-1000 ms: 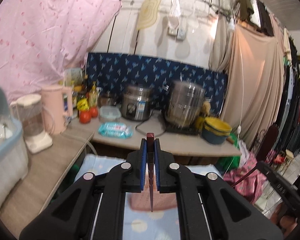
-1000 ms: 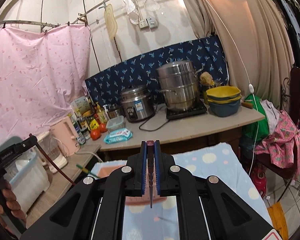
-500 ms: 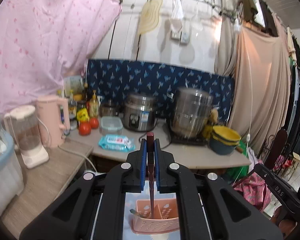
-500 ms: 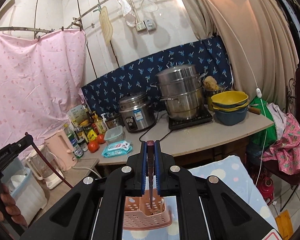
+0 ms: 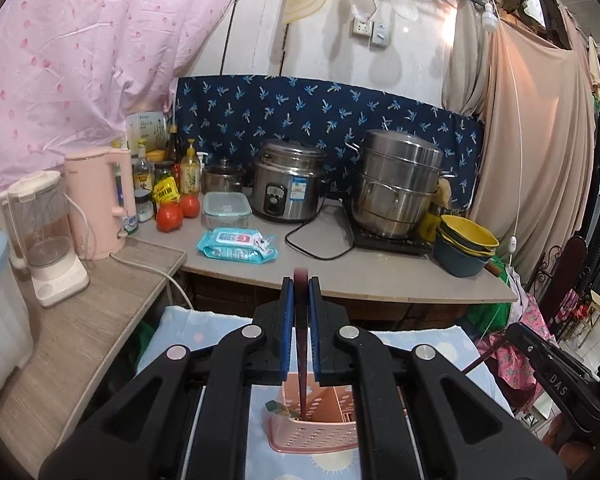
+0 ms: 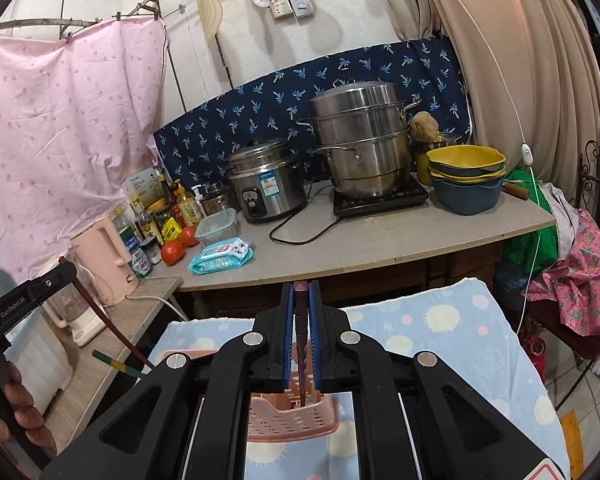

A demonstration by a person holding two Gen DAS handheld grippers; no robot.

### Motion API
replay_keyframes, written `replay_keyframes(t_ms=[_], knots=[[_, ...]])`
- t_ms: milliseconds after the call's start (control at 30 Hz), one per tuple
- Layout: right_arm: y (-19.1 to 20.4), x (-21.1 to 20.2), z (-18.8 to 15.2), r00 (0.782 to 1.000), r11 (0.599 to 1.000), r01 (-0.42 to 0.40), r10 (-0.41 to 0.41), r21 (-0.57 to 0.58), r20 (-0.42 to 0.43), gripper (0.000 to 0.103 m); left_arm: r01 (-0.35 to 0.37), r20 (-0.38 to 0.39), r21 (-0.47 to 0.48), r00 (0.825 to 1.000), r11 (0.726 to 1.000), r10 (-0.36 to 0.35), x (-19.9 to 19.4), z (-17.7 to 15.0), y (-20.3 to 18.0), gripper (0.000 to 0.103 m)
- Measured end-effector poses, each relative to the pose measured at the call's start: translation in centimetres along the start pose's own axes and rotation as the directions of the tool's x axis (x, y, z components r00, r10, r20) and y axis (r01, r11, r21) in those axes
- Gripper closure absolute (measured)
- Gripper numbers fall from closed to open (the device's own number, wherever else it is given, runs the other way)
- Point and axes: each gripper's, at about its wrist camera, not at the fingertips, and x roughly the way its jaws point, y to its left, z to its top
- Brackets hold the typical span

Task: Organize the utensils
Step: 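Lower the red chopsticks into the pink basket and open both grippers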

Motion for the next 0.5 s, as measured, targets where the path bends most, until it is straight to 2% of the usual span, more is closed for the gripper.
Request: replay_keyframes(t_ms=[33,167,233,500], knots=[[0.1,0.1,-0.1,1.0,1.0,0.004,-0.004,-0.003,0.0,0.095,-0.006,0.002,0.0,1.0,1.0,0.006,0.0,-0.1,-0.1,0.092],[0.1,-0.4,-0.2,1.0,1.0,0.012,-0.012,0.002,0.017,0.084,-0.022,-0.005,-0.013,1.0,1.0,0.022,-0.1,-0.4,0.2,0.059],[0.1,-0.6,-0.2,1.0,1.0,0.013,-0.013,0.011,0.023,0.078,-0.03,-0.004,-0.023,1.0,0.999,0.03,-0.3,-0.5,0.5,0.052],[0.4,-2.9,-0.6,0.999,1.0,0.009,-0.009,0.011,0.037,0.075,-0.036,-0.018,-0.023,0.999,0.999,0.036,-2.1,-1.4,0.7,0.052]])
